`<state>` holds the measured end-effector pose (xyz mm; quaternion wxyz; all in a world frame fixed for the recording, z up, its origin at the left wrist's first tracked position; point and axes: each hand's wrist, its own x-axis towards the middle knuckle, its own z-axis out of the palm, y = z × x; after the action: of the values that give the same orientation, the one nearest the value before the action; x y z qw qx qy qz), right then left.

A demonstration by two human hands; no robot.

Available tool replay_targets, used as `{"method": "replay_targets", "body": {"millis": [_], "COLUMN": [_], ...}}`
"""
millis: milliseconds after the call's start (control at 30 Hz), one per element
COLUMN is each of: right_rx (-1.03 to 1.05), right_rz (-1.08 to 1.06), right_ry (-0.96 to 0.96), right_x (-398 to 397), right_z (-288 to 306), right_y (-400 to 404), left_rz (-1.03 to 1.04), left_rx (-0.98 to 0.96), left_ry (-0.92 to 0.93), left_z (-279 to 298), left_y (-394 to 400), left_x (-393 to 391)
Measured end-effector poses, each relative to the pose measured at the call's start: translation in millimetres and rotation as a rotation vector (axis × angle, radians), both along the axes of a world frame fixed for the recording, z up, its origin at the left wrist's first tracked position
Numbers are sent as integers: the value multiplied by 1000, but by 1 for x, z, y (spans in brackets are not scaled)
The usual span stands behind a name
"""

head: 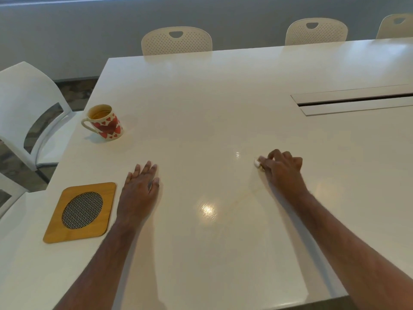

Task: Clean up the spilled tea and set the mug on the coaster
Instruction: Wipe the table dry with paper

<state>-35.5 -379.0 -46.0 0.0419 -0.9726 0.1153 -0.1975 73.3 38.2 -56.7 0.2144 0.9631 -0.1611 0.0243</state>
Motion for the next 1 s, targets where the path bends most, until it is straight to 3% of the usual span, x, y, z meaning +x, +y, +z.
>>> {"method": "replay_targets", "body": {"millis": [133,300,433,533,800,1000], "right_rx": [58,92,-21,-40,-4,68], "right_rz": [82,489,730,629,11,245], "right_ry": [9,16,69,26,7,60], "right_x": [-13,-58,-91,-80,-45,-67], "right_z": [1,1,1,5,-2,5], "right_y": [43,143,155,123,-12,37], "left_rz": [1,-1,5,-1,1,-9], "left_rx": [5,14,10,10,23,19], "left_ry": [-1,6,10,11,15,17], "left_z": [-1,-1,-2,-2,-1,-2], "left_y": [0,0,1,1,0,1], "left_x": [0,1,1,1,1,1]}}
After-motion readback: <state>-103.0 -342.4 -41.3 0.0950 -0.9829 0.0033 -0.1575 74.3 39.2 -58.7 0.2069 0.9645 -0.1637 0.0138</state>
